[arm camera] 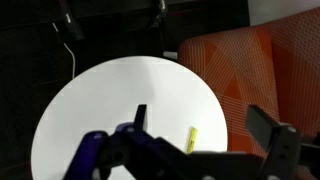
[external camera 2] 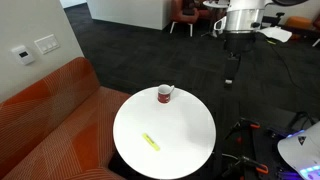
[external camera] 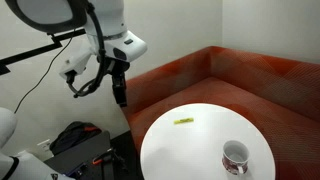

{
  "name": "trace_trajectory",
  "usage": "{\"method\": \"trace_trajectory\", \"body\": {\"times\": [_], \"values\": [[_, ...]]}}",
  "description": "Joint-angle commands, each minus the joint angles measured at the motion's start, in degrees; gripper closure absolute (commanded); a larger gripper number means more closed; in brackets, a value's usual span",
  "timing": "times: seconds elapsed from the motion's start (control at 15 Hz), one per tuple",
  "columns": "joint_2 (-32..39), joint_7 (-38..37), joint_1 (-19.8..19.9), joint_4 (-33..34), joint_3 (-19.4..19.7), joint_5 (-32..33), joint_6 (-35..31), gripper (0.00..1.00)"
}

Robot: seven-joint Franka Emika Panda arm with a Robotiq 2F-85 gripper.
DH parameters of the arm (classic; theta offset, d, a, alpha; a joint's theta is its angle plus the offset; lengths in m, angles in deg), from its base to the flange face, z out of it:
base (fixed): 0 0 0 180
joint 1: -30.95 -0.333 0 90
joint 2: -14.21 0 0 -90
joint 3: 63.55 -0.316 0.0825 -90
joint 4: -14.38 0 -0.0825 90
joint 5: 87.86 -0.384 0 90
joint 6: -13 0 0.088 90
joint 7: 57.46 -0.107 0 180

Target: Pick up the pen from the table and put it in the mug cup.

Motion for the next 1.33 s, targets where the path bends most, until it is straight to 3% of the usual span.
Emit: {"method": "trace_trajectory", "body": {"times": [0.0,0.33,0.53,0.93,1.27], "values": [[0.1,0.3,1.1,0.1,-1.0,-0.3,0.2,0.0],[0.1,0.3,1.1,0.1,-1.0,-0.3,0.2,0.0],[-0.3,-4.2,1.0,-0.9,-2.7,-2.0,-5.7,0.0],[5.3,-17.9,-1.3,-2.8,-11.2,-4.1,-23.8,0.0],[18.0,-32.1,-2.3,-1.7,-18.3,2.0,-41.9,0.0]]}}
